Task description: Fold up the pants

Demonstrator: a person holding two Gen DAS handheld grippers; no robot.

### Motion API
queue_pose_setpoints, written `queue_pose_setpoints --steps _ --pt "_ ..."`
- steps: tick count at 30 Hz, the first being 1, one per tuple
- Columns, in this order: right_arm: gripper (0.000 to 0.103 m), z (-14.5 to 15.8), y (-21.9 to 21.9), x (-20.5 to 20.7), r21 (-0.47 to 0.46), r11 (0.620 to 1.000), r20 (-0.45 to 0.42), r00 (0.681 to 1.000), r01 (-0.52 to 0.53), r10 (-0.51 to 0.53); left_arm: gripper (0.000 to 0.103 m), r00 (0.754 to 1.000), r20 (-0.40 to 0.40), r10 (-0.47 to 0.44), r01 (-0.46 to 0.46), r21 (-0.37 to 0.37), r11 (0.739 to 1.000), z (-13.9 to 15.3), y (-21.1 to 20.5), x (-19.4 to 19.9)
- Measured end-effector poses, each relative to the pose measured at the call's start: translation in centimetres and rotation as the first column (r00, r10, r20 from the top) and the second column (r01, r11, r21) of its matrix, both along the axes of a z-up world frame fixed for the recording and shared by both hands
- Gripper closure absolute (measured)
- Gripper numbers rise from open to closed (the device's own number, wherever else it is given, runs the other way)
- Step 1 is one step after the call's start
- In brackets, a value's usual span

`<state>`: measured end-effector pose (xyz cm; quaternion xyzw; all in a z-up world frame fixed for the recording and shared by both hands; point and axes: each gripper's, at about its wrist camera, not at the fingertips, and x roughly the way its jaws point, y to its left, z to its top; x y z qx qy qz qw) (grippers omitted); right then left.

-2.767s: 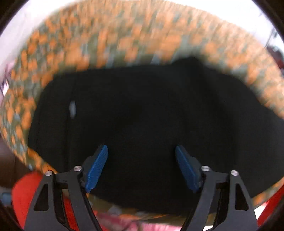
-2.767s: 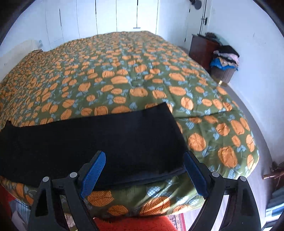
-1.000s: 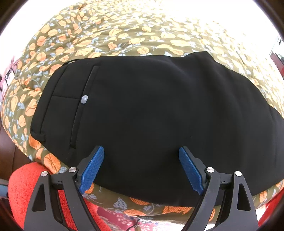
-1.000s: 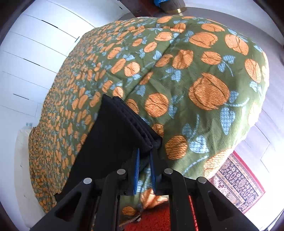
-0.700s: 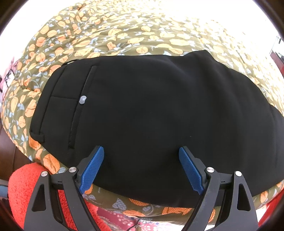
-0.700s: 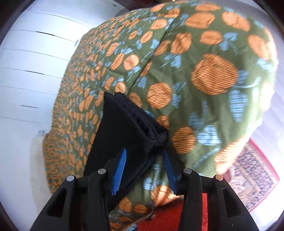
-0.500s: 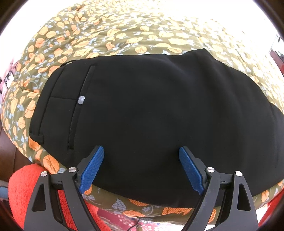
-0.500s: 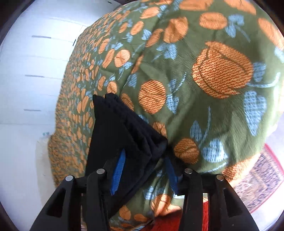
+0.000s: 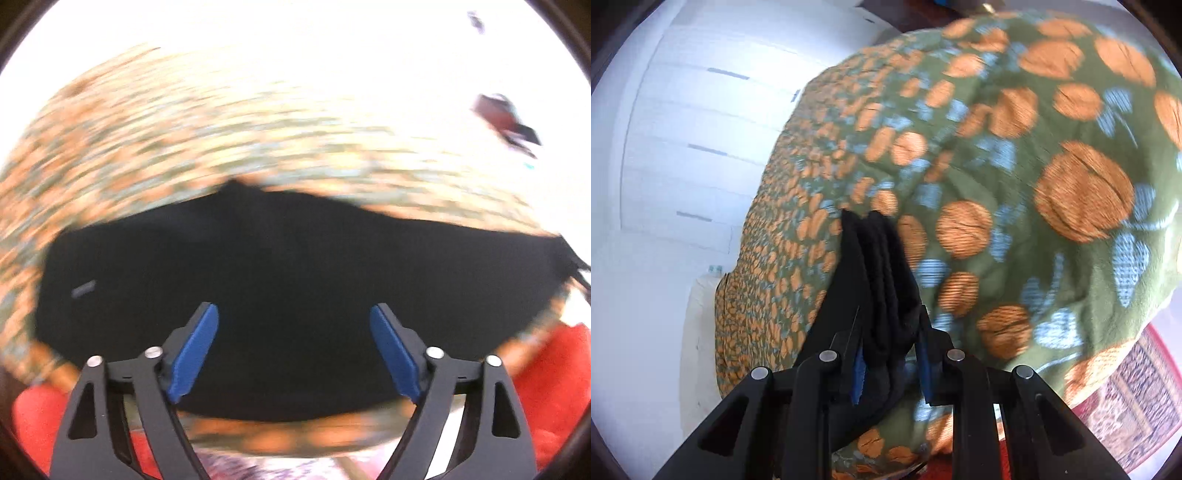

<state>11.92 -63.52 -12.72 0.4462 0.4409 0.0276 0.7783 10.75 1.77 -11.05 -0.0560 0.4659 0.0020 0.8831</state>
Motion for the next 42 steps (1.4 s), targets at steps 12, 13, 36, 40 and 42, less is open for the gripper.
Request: queue_pose_setpoints --steps 12,13,36,40,42 --pt "0.080 6.1 6.3 0.2 0.090 0.990 0.144 0.985 -0.104 0.091 0.020 0.948 -0.179 -0.264 0.278 0.058 0.959 -6.9 -10.2 3.4" --pt "0.080 6.6 7.3 0.2 0.102 0.987 0.159 0.982 -0.122 0.105 0.020 0.958 -0.161 -0.235 0.242 0.021 0.970 -6.2 -9.0 3.2" --pt "0.040 -2.5 58.5 -1.3 -0.094 0.557 0.037 0.556 -0.825 0.830 0.020 0.913 -0.049 0.405 -0.403 -0.267 0.875 -5.2 15.4 -4.8" --pt "0.022 0.4 55.4 -2.6 -0.296 0.447 0.028 0.461 -0.844 0.887 0.020 0.932 -0.014 0.362 -0.347 -0.320 0.882 -4.7 15.2 -5.0" --pt "0.017 2.2 52.1 -3.4 -0.422 0.405 0.024 0.437 -0.811 0.899 0.021 0.956 0.028 0.291 -0.268 -0.320 0.909 -4.0 13.7 -4.7"
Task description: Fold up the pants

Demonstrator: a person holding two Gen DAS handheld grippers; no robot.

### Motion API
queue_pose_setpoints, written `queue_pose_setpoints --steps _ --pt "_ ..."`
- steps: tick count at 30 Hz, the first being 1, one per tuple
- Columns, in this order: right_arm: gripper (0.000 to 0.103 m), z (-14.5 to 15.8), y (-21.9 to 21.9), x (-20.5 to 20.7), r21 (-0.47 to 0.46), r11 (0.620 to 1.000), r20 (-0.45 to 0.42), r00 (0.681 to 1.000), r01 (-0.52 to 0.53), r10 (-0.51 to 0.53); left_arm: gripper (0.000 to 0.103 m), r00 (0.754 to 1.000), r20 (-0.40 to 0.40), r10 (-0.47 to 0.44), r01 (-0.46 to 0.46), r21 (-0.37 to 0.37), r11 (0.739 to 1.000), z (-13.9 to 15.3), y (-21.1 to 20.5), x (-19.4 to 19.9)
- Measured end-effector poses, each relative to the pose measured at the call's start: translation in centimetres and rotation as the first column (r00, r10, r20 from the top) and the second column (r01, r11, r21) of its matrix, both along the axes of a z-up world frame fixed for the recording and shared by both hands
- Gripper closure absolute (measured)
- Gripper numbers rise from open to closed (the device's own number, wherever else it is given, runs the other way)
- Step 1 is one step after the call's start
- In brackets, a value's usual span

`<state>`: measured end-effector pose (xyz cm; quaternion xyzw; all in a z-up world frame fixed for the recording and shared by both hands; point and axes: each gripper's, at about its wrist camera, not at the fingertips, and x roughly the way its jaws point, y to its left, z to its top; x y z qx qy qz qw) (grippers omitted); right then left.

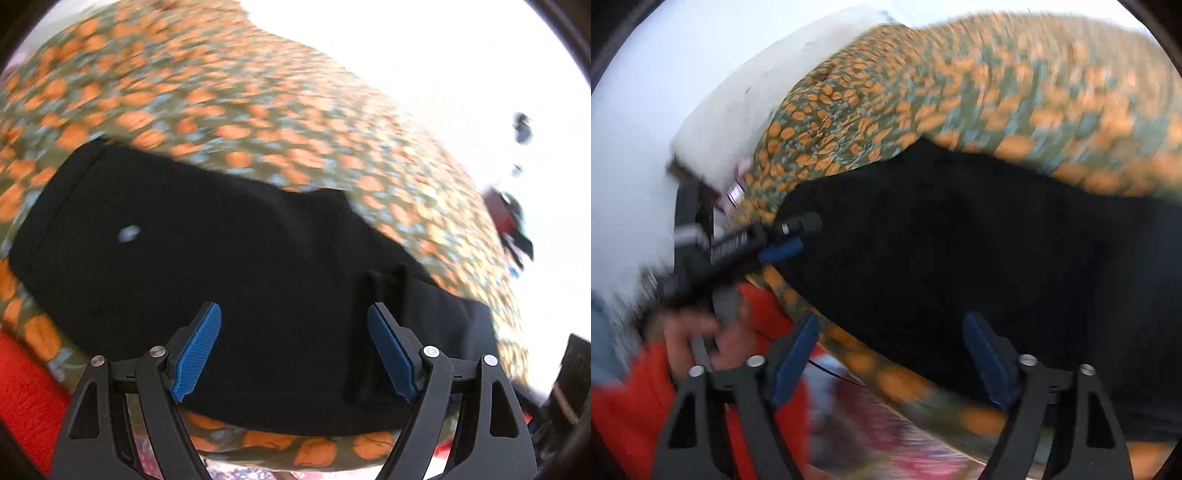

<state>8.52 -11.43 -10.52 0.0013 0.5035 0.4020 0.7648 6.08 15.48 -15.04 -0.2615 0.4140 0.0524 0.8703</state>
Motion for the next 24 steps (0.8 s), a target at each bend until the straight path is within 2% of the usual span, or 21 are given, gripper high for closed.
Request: queue_pose_setpoints --steps 2,4,5,6,8,12,15,16,17,18,20,24 --pt "0.015 1.4 -3.9 -1.8 -0.060 0.998 0.101 0.995 0.014 -0.008 0.028 0.994 0.041 -0.106 0.105 0.015 0.994 0.5 -2.1 0.4" --pt "0.014 2.0 -7.2 -3.5 -0.099 0.994 0.177 0.984 0.053 -0.035 0.039 0.973 0.045 -0.226 0.224 0.029 0.974 0.4 -4.9 1.2" --pt "0.013 2.3 -8.1 -3.7 -0.110 0.991 0.203 0.978 0.077 -0.053 0.049 0.960 0.033 -0.278 0.277 0.035 0.960 0.1 -6.3 1.7" --pt "0.013 2.5 -9.3 -4.2 -0.116 0.986 0.225 0.970 0.117 -0.089 0.056 0.951 0.020 -0.308 0.307 0.041 0.951 -0.3 -7.1 2.1" --pt "0.012 2.2 -11.4 -3.8 -0.077 0.974 0.197 0.961 0.214 -0.195 0.062 0.938 -0.019 -0.347 0.348 0.063 0.935 -1.2 -8.5 2.9" --pt "0.012 3.0 -12.7 -2.7 -0.009 0.962 0.207 0.941 0.274 -0.266 0.062 0.929 -0.069 -0.363 0.367 0.059 0.928 -2.8 -9.6 4.1" --pt "0.012 2.1 -12.3 -2.1 -0.025 0.962 0.200 0.944 0.272 -0.262 0.067 0.930 -0.087 -0.357 0.362 0.049 0.931 -3.4 -9.6 4.6" --pt "0.012 1.8 -12.3 -1.9 -0.027 0.962 0.191 0.946 0.272 -0.262 0.071 0.930 -0.098 -0.354 0.360 0.053 0.931 -3.6 -10.0 4.2" --pt "0.012 1.8 -12.5 -1.9 -0.026 0.962 0.182 0.948 0.271 -0.262 0.086 0.930 -0.108 -0.352 0.360 0.064 0.931 -3.9 -10.2 4.3" --pt "0.012 1.7 -12.4 -1.9 -0.024 0.962 0.183 0.948 0.270 -0.262 0.094 0.929 -0.115 -0.353 0.362 0.069 0.930 -4.0 -10.3 4.2" --pt "0.012 1.9 -12.3 -1.8 -0.015 0.962 0.197 0.944 0.271 -0.263 0.100 0.931 -0.115 -0.346 0.355 0.080 0.931 -3.8 -10.3 3.9" --pt "0.012 2.4 -13.0 -2.1 0.002 0.956 0.236 0.929 0.295 -0.287 0.101 0.940 -0.116 -0.321 0.334 0.127 0.934 -2.4 -9.6 2.4"
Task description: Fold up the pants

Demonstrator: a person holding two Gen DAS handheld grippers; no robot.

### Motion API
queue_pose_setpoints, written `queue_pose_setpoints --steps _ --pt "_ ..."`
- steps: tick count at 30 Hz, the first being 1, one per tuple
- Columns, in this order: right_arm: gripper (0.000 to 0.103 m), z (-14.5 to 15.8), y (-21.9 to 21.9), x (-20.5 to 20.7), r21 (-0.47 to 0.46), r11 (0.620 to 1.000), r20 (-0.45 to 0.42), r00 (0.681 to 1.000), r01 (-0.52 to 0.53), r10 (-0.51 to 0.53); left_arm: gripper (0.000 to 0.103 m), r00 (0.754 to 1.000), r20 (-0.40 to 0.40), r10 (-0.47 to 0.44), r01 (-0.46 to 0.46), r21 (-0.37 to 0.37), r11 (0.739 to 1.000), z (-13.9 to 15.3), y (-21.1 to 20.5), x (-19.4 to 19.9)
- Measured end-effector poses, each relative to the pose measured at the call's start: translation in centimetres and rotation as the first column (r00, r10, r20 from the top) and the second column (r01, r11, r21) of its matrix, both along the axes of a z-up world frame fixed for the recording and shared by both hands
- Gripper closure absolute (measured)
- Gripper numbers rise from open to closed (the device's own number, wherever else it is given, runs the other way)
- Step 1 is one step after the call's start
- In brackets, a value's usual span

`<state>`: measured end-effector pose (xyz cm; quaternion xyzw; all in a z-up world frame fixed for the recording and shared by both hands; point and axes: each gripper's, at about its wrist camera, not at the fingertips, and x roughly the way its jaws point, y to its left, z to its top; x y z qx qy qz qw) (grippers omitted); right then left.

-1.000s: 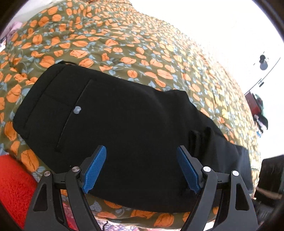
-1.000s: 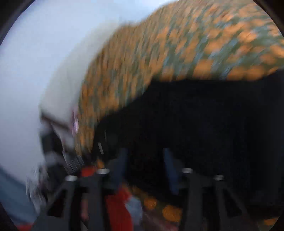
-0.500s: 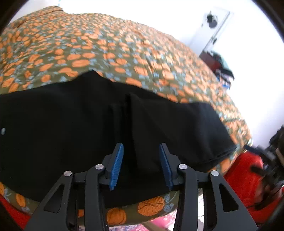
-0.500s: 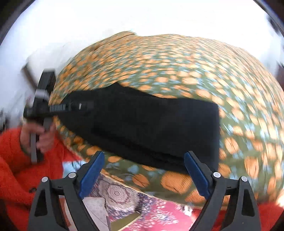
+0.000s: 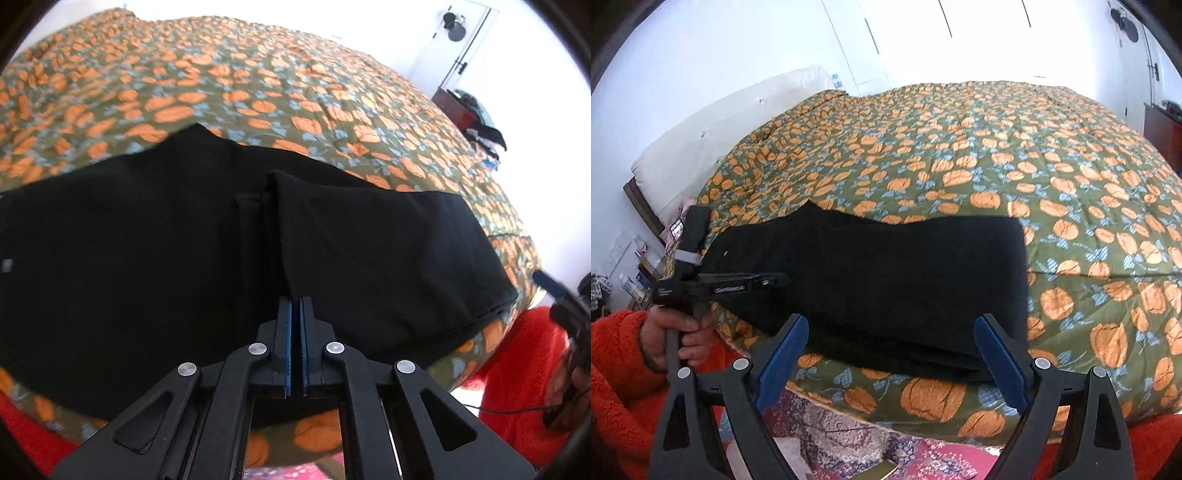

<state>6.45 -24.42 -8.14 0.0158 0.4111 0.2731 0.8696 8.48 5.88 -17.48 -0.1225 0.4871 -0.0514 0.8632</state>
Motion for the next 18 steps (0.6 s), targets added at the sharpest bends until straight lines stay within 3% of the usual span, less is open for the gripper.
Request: queue_pose_setpoints --steps 3,7,10,12,13,14,15,16,17,18 --pt "0.012 0.2 -0.9 0.1 0.013 0.999 0.014 0.999 0.032 -0.032 0.101 0.997 -0.046 0.058 -0.056 0.023 0.998 -0.8 1.5 -0.4" --pt "0.012 -0.2 -2.6 1.5 0.077 0.993 -0.038 0.995 0.093 -0.091 0.101 0.995 -0.074 0.068 -0.067 0.022 0.998 -1.8 1.7 0.0" --pt "0.012 0.0 -5.1 3.4 0.254 0.956 -0.105 0.987 0.147 -0.123 0.101 0.997 -0.067 0.048 -0.044 0.056 0.997 -1.7 1.1 0.0" --pt "0.012 0.0 -6.5 4.7 0.446 0.882 -0.174 0.981 0.151 -0.080 0.100 0.996 -0.070 0.049 -0.046 0.048 0.998 -1.8 1.2 -0.1" --pt "0.012 0.0 -6.8 5.1 0.494 0.855 -0.198 0.978 0.158 -0.067 0.100 0.996 -0.073 0.051 -0.048 0.041 0.998 -1.9 1.4 -0.1" --pt "0.012 0.2 -7.0 5.3 0.472 0.862 -0.206 0.974 0.185 -0.096 0.100 0.996 -0.076 0.051 -0.049 0.036 0.998 -2.0 1.5 -0.1" --pt "0.012 0.5 -6.8 5.3 0.404 0.892 -0.195 0.972 0.200 -0.130 0.100 0.996 -0.079 0.052 -0.049 0.031 0.998 -2.0 1.6 -0.1" --pt "0.012 0.7 -6.2 5.1 0.276 0.938 -0.171 0.971 0.207 -0.164 0.100 0.995 -0.081 0.051 -0.049 0.029 0.998 -2.1 1.8 0.0" --pt "0.012 0.6 -5.0 4.8 0.075 0.979 -0.134 0.974 0.191 -0.180 0.100 0.995 -0.083 0.052 -0.050 0.027 0.998 -2.1 1.7 0.1" --pt "0.012 0.4 -4.1 4.4 -0.032 0.987 -0.112 0.980 0.160 -0.163 0.100 0.995 -0.085 0.053 -0.051 0.025 0.998 -2.1 1.8 0.1"
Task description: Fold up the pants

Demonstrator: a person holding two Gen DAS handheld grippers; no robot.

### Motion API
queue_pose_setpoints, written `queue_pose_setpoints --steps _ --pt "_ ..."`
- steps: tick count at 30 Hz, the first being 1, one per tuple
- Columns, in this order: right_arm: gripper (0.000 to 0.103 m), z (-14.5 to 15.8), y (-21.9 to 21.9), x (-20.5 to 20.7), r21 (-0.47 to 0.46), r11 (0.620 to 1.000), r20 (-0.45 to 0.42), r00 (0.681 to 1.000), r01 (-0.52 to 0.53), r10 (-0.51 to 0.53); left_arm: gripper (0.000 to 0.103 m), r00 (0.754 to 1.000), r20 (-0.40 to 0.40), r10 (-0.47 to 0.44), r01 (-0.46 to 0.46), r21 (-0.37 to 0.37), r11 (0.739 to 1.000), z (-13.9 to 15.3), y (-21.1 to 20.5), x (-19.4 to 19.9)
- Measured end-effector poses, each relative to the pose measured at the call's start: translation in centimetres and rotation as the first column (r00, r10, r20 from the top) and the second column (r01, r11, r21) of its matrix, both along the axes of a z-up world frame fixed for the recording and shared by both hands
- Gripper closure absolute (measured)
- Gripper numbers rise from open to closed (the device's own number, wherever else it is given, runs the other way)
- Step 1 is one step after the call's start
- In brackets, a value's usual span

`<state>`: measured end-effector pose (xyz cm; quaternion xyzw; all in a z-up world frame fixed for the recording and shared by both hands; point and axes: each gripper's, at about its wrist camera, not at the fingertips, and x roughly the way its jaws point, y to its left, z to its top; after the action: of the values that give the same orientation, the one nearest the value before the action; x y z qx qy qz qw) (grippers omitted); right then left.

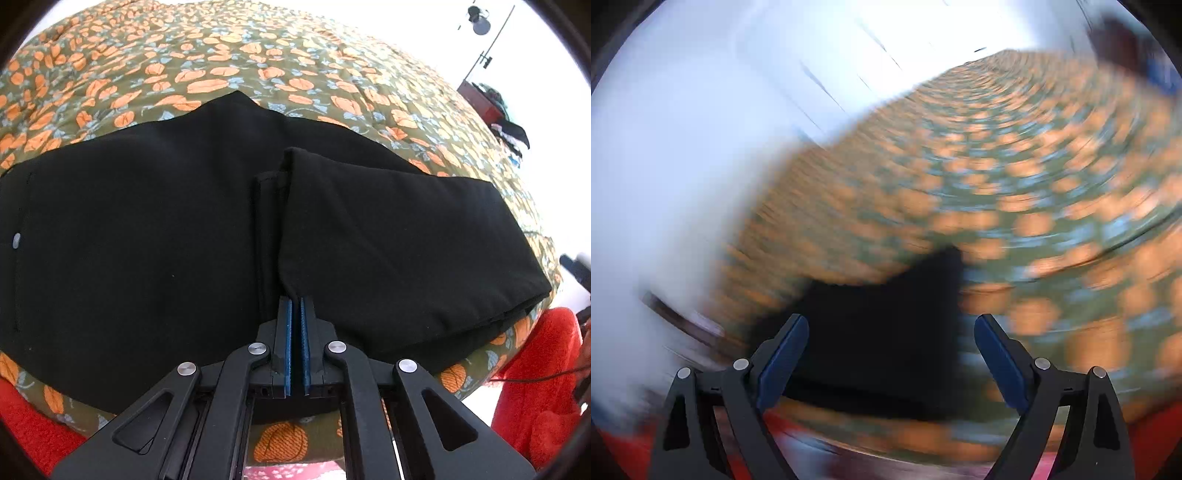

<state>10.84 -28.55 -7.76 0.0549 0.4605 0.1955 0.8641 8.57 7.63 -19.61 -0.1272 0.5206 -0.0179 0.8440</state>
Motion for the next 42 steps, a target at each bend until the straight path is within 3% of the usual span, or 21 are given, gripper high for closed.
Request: queue_pose_setpoints --steps 2,5,9,11,14,18,21,24,26,29,32,33,34,36,37,42 --pt "0.012 -0.8 2.0 -1.7 -0.167 0.979 0.000 0.993 -0.116 0.118 0.100 1.000 -0.003 0.003 -0.003 -0.001 1.000 -0.1 0.0 0.1" --pt "0.012 -2.5 4.4 -3.5 -0.308 0.929 -0.037 0.978 -0.206 0.204 0.100 1.000 -0.009 0.007 -0.007 -0.001 1.000 -0.2 0.0 0.1" --pt "0.013 -4.1 5.0 -2.3 -0.383 0.905 -0.054 0.983 -0.185 0.178 0.100 1.000 -0.014 0.006 -0.006 0.002 1.000 -0.3 -0.2 0.3" --pt "0.014 -5.0 4.5 -1.5 -0.484 0.867 -0.049 0.993 -0.115 0.105 0.099 1.000 -0.013 0.005 -0.005 -0.001 1.000 -0.4 -0.2 0.5" --pt "0.014 -5.4 2.2 -1.0 -0.439 0.897 -0.099 0.995 -0.058 0.016 0.099 1.000 -0.012 0.004 -0.004 0.002 1.000 -0.5 -0.3 0.6" --pt "0.014 -5.5 2.5 -1.3 -0.465 0.882 -0.112 0.993 -0.078 0.028 0.098 1.000 -0.014 -0.001 0.001 0.016 1.000 -0.5 -0.4 0.6" --pt "0.014 -4.0 2.0 -1.3 -0.409 0.908 -0.128 0.991 -0.096 0.047 0.098 1.000 -0.016 0.002 -0.001 0.011 1.000 -0.5 -0.4 0.6" --pt "0.012 -0.5 1.8 -1.1 -0.252 0.963 -0.069 0.994 -0.097 0.082 0.098 1.000 -0.018 0.002 -0.002 0.018 1.000 -0.5 -0.6 0.7" --pt "0.012 2.4 2.5 -0.3 -0.087 0.986 -0.013 0.990 -0.143 0.143 0.098 1.000 -0.019 0.002 -0.001 0.025 1.000 -0.5 -0.9 0.8" --pt "0.012 3.5 3.7 2.4 0.131 0.976 -0.012 0.984 -0.175 0.178 0.098 1.000 -0.016 0.002 -0.002 0.025 1.000 -0.5 -1.0 0.8" --pt "0.012 0.6 3.9 6.4 0.282 0.951 -0.087 0.984 -0.125 0.155 0.098 1.000 -0.012 0.001 -0.001 0.022 1.000 -0.5 -1.0 0.7" --pt "0.012 -1.0 3.7 7.6 0.289 0.953 -0.135 0.982 -0.092 0.135 0.098 1.000 -0.010 -0.001 0.001 0.025 1.000 -0.5 -1.1 0.7" --pt "0.012 -3.9 3.4 9.1 0.258 0.966 -0.236 0.968 -0.024 0.087 0.097 1.000 -0.007 -0.004 0.005 0.030 1.000 -0.5 -1.1 0.6" --pt "0.023 -7.8 2.7 10.3 0.185 0.982 -0.377 0.926 0.042 0.031 0.097 1.000 -0.002 -0.014 0.014 0.036 0.999 -0.5 -1.4 0.5" --pt "0.036 -8.5 2.3 10.3 0.153 0.987 -0.390 0.921 0.056 0.008 0.097 1.000 0.000 -0.017 0.017 0.044 0.999 -0.5 -1.5 0.5" --pt "0.030 -3.1 2.6 7.8 0.175 0.985 -0.258 0.965 0.008 0.038 0.096 1.000 -0.006 -0.016 0.016 0.029 0.999 -0.5 -1.6 0.7"
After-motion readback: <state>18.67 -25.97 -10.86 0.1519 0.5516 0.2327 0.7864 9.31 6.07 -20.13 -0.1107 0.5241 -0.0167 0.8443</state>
